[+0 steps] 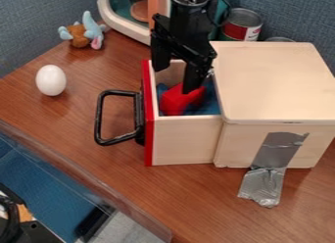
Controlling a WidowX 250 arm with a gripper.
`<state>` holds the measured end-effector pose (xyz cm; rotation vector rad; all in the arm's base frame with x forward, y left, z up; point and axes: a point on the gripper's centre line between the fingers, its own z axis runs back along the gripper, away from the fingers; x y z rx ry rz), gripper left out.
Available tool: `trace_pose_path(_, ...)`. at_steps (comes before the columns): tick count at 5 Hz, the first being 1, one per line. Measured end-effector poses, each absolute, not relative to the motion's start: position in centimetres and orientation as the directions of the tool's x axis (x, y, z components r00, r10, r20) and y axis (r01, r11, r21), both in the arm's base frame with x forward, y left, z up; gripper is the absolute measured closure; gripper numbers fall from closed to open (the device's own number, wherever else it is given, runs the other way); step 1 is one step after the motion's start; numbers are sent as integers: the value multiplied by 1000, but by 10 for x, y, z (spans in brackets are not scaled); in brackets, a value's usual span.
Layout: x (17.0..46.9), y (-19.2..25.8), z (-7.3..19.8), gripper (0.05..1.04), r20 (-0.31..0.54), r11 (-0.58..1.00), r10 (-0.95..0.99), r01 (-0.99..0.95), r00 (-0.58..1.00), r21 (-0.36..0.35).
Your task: Pick the red object from the drawer and put it to the right of the white object
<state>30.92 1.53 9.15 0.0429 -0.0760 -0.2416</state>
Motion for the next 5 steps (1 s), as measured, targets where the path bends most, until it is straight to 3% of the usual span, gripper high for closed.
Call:
trace_pose_path(3, 302, 14, 79, 83, 84, 969, -245, 242, 966, 47)
trace_pose_path(5, 300, 9, 74, 121, 111, 954, -297, 300, 949, -17)
